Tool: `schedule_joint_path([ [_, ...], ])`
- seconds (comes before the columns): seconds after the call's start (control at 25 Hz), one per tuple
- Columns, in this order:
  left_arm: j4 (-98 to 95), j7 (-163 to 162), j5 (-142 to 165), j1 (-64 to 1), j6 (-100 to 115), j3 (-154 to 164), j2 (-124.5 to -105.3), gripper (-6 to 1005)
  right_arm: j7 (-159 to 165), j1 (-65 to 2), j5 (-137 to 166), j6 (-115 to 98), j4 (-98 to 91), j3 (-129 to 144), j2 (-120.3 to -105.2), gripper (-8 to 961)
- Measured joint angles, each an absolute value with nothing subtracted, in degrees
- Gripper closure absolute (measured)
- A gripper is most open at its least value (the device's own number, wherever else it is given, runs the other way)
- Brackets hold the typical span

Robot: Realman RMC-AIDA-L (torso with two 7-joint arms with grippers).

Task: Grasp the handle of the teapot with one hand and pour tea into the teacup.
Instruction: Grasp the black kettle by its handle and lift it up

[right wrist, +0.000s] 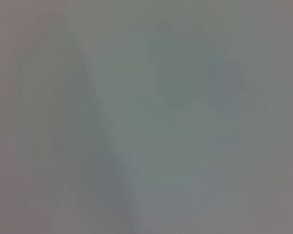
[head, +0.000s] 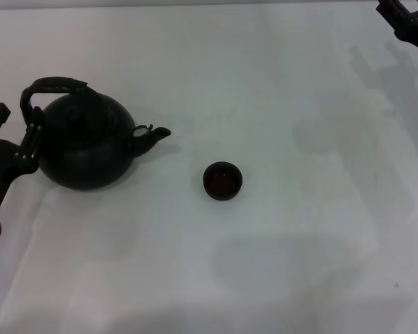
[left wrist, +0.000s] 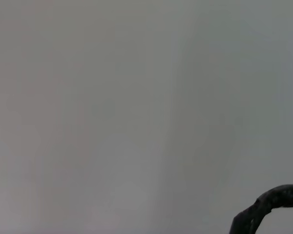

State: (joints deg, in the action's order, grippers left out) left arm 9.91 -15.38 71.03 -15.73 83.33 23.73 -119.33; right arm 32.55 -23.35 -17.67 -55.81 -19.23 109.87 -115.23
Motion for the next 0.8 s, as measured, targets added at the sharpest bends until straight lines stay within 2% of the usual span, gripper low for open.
schedule_joint_path([
  [0.6,9.94,-15.2,71.39,-16.12,81.3,23.12,-119.33,444,32.52,-23.46,-18.2,-55.88,-19.33,109.86,-115.23,95],
  [0.8,9.93,-15.03,71.45,-16.3,81.28,23.22,-119.2,631,32.52,-23.47,-18.2,-55.9,-19.41,109.86,-115.23,95],
])
